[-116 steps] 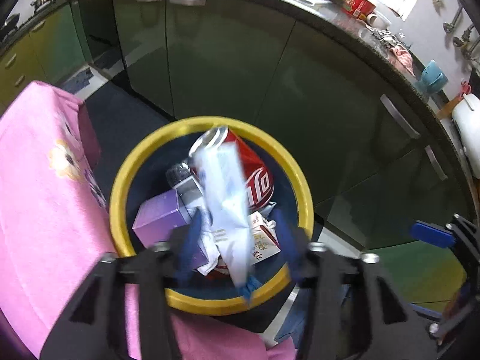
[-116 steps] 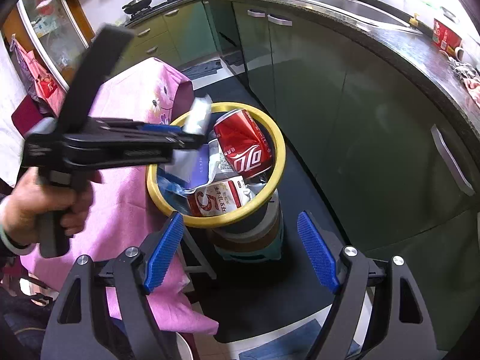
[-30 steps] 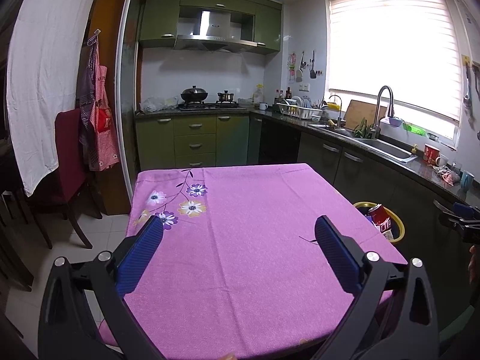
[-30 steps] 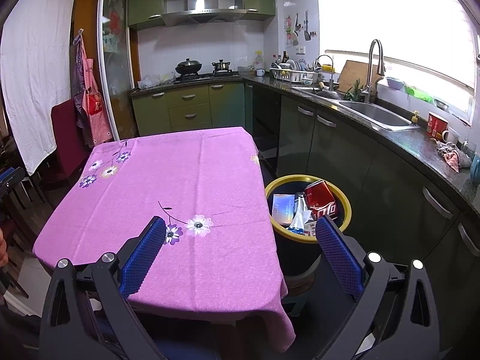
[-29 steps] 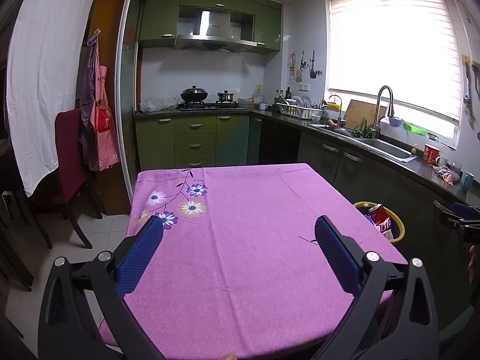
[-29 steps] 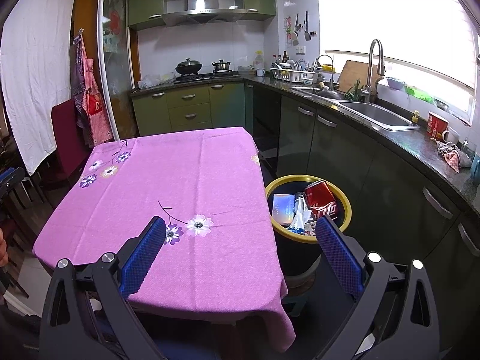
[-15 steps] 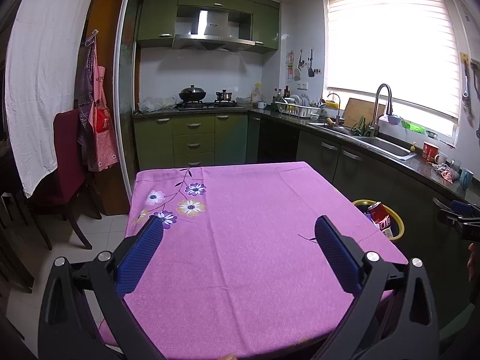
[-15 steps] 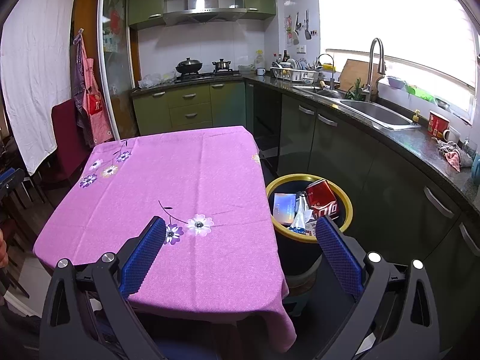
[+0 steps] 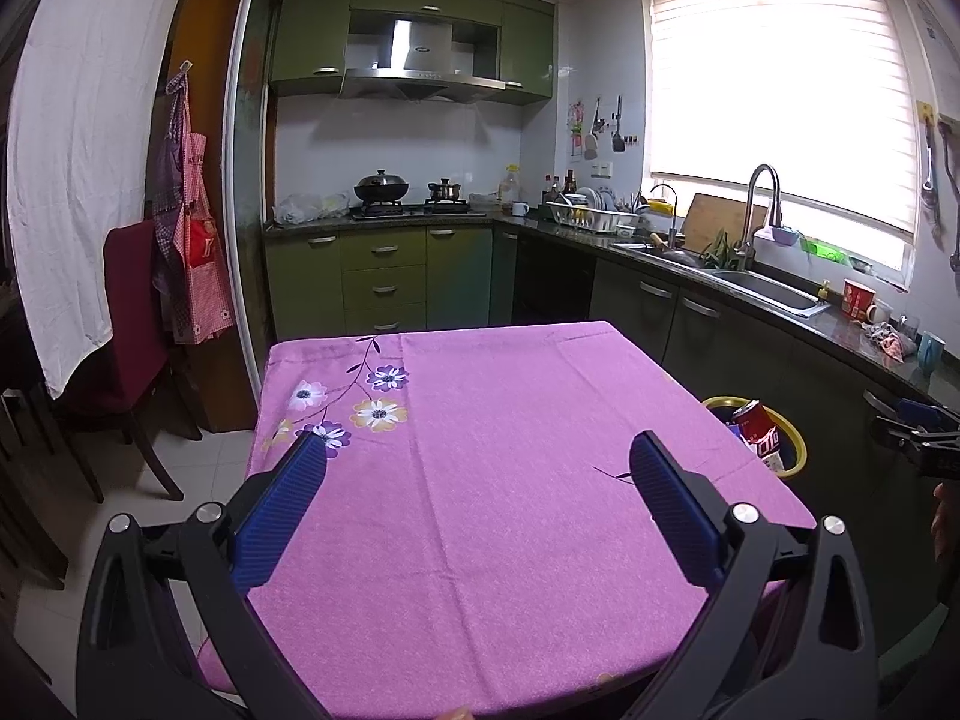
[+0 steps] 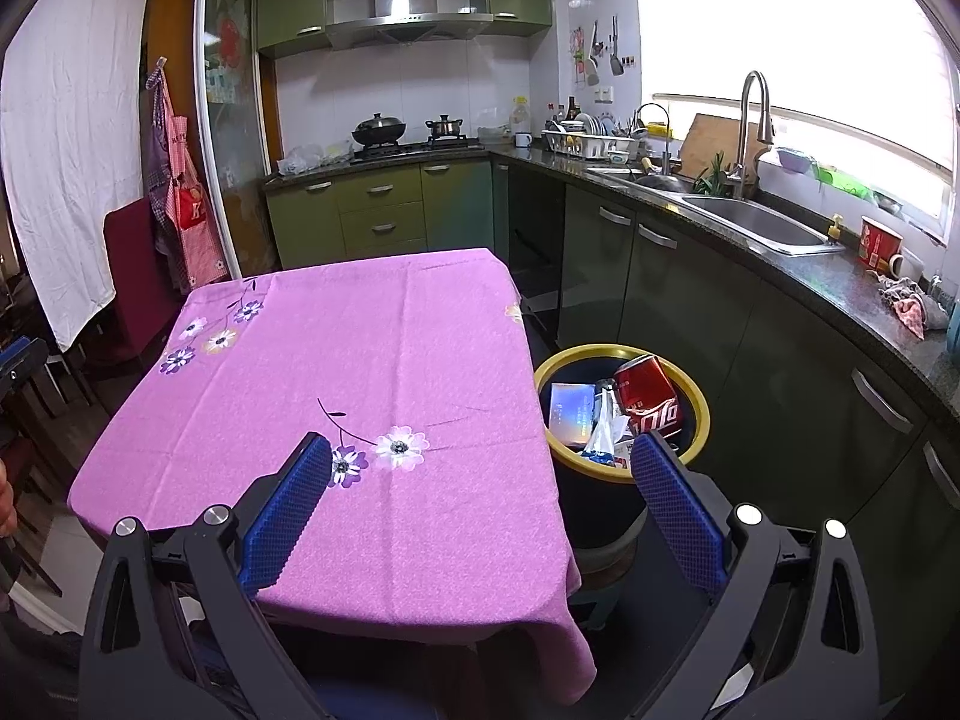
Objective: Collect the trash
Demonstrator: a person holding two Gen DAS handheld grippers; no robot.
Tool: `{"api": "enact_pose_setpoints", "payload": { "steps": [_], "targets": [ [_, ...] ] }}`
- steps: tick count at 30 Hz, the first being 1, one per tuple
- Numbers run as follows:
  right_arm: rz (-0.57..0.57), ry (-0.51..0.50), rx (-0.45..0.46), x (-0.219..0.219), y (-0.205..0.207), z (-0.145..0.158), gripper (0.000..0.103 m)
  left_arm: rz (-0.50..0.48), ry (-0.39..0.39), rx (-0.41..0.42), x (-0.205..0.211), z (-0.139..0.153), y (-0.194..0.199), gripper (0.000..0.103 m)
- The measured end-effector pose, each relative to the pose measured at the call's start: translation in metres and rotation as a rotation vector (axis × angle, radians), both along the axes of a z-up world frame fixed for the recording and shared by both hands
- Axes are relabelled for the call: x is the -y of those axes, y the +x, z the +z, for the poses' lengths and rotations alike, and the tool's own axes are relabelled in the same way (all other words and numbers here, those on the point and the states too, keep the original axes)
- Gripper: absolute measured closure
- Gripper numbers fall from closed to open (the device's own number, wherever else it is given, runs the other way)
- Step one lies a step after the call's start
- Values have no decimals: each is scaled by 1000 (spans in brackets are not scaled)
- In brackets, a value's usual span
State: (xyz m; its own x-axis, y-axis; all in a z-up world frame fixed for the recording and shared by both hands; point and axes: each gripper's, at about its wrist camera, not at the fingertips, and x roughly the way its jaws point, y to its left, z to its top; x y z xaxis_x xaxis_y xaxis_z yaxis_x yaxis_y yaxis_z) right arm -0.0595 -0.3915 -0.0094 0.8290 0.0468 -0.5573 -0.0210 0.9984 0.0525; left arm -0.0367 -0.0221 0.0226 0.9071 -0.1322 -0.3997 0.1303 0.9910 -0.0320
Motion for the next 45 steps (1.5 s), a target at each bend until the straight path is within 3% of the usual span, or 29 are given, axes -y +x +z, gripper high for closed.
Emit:
{"api": "enact_pose_setpoints", "payload": {
  "steps": [45],
  "targets": [
    [2, 5, -12, -2, 3, -4, 5, -26, 2, -11, -5, -5, 7, 7]
  ]
}}
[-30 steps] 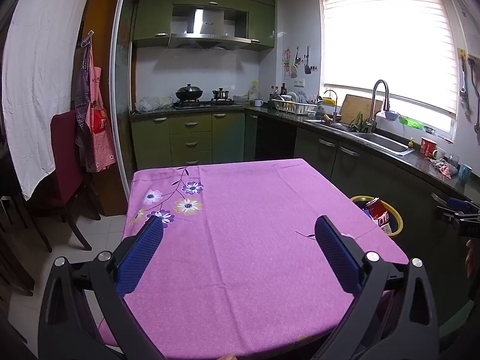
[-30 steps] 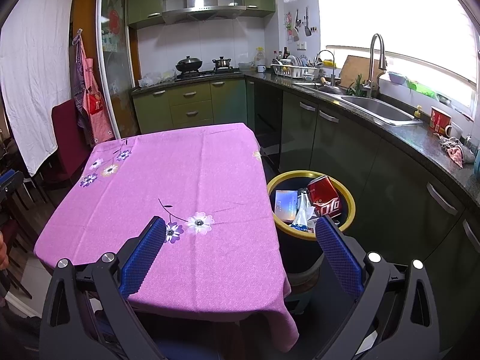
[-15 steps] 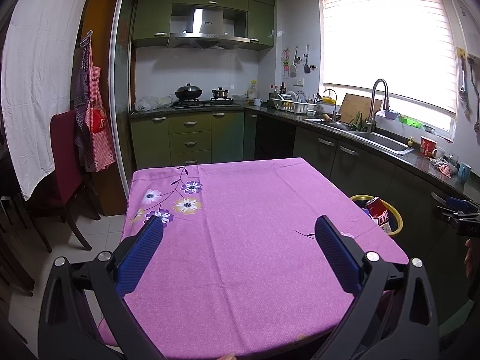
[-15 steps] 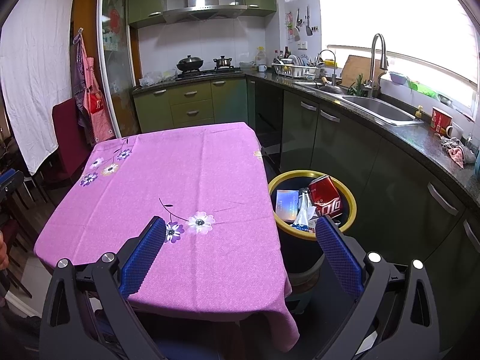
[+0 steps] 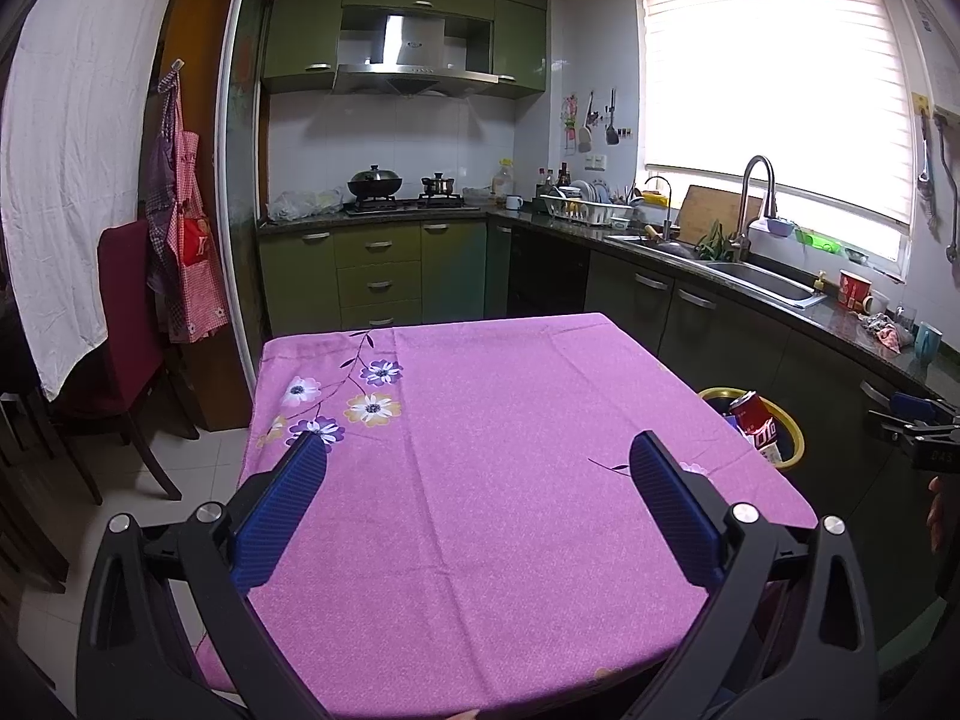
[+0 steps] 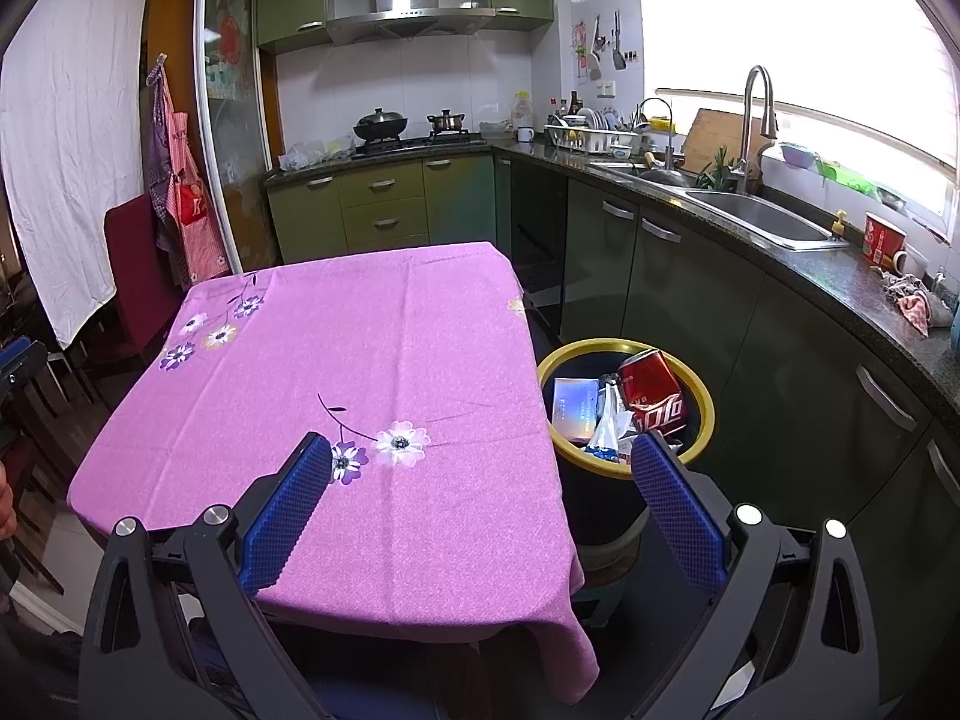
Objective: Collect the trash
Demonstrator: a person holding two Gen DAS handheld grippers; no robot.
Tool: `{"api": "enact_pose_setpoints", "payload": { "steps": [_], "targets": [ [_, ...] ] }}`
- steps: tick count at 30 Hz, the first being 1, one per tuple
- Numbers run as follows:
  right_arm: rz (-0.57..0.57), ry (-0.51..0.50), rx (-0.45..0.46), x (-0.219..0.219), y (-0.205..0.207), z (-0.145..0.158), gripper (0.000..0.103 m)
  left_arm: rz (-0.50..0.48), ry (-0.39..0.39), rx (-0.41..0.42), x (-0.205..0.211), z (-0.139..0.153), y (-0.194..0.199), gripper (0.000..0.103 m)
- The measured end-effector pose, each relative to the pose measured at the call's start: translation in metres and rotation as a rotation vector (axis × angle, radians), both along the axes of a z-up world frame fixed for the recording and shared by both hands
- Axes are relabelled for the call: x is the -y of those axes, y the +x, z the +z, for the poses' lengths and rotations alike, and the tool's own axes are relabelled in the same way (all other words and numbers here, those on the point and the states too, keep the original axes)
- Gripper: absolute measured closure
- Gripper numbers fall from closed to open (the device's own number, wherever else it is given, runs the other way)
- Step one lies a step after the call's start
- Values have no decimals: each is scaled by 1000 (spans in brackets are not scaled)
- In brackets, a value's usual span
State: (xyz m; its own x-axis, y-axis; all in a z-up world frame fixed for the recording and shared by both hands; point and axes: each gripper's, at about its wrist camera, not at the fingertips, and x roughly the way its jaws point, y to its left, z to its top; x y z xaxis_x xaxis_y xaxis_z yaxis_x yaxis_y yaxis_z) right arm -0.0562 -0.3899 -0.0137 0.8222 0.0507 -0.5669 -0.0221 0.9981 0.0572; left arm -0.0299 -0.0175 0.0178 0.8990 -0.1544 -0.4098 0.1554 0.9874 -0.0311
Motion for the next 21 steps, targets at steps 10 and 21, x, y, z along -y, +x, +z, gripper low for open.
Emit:
{"api": "enact_pose_setpoints", "payload": {
  "steps": [10, 21],
  "targets": [
    [5, 0, -6, 1, 2, -4, 5, -4, -8, 7, -3, -4, 3, 7],
    [6, 2, -19, 2, 8, -9, 5, -16, -17, -60, -5, -8, 21, 7]
  ]
}}
